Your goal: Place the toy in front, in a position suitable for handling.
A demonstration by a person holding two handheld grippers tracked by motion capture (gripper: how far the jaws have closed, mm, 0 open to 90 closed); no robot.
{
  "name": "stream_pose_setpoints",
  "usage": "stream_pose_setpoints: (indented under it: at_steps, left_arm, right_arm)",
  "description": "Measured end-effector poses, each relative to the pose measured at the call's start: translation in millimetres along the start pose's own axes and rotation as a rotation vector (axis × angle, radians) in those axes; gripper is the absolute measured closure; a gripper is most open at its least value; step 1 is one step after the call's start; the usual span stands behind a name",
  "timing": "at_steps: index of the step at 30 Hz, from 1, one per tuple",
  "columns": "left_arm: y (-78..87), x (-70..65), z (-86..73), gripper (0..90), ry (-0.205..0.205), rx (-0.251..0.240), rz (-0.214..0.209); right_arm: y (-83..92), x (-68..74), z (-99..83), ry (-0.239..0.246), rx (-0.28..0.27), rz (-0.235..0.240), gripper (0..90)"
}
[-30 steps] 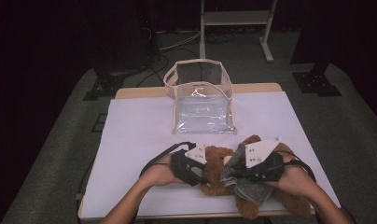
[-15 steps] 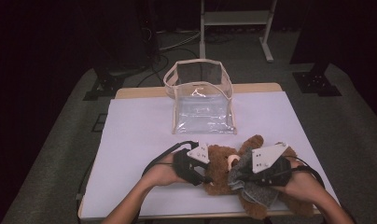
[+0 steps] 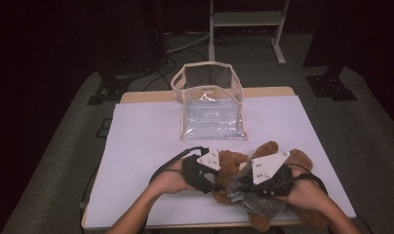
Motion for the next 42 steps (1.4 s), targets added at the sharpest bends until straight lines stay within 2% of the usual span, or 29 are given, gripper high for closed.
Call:
stream_pose_setpoints:
  at_steps: [5,6,8,11,14,16,18,22,23,26,29,32,35,37,40,42]
  left_arm:
    - [0.4,-3.7,-3.2,51.3,0.005,-0.027,-0.005]
    - [0.4,-4.9,-3.6,51.4,0.014,-0.046,-0.020]
    - [-0.6,-4.7,-1.4,51.4,0.015,-0.050,-0.029]
    - [-1.3,-4.5,2.3,51.4,0.004,-0.033,-0.025]
    - [-1.6,-5.0,2.4,51.5,-0.006,-0.013,-0.018]
    - [-1.8,-4.9,1.7,51.5,-0.006,-0.014,-0.018]
    - [-2.0,-4.3,2.3,51.4,0.002,-0.035,-0.031]
    - [-2.7,-5.0,5.5,51.4,-0.002,-0.032,-0.034]
    - [-3.9,-6.7,7.4,51.4,-0.011,-0.025,-0.039]
    - [-4.5,-10.0,9.1,51.4,-0.021,-0.028,-0.047]
    - [-5.2,-10.9,8.7,51.2,-0.025,-0.021,-0.045]
    - [-6.5,-9.6,5.3,51.3,-0.022,-0.014,-0.043]
    - [-6.5,-8.7,1.4,50.0,-0.009,-0.017,-0.033]
    - [-3.1,-6.3,2.4,46.3,0.010,-0.028,-0.006]
    - [-2.2,-2.2,3.8,46.6,0.025,-0.028,0.006]
    - [-4.5,-1.2,3.3,47.1,0.032,-0.022,0.004]
  right_arm:
    - [0.0,1.0,-7.2,0.008,0.049,-0.002,80.7]
    - [4.4,0.1,-14.3,-0.006,0.054,-0.014,80.7]
    - [8.8,-1.0,-16.5,-0.022,0.040,-0.019,80.7]
    - [10.1,-0.8,-10.4,-0.015,0.015,-0.027,80.6]
    - [7.1,0.5,-9.4,-0.004,0.026,-0.015,80.6]
    - [6.9,0.3,-10.4,-0.006,0.029,-0.011,80.7]
    - [11.5,-1.9,-15.0,-0.022,0.024,-0.010,80.6]
    - [16.8,-4.4,-9.2,-0.014,0.013,-0.029,80.6]
    - [19.0,-7.3,-2.9,-0.004,-0.007,-0.040,80.5]
    - [19.5,-13.6,5.9,0.003,-0.022,-0.046,80.5]
    - [16.6,-16.8,6.5,0.002,-0.010,-0.045,80.5]
    - [10.9,-19.9,-0.9,-0.019,0.004,-0.028,80.5]
    - [7.3,-16.2,-11.7,-0.038,0.001,-0.011,80.5]
    - [5.4,-11.6,-20.9,-0.057,-0.003,-0.001,80.6]
    - [0.6,-8.3,-27.9,-0.064,0.039,-0.004,80.6]
    - [-0.8,-8.1,-29.8,-0.065,0.047,-0.001,80.6]
Point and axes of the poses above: each handheld gripper's, and its own axes: y roughly backward along the jaws, z roughly out of its top, x roughly to its left, the point moved 1 cm from there along -y, roughly forward along the jaws, and after that the axes turned 2 degrees about x, right-handed, at the moved point
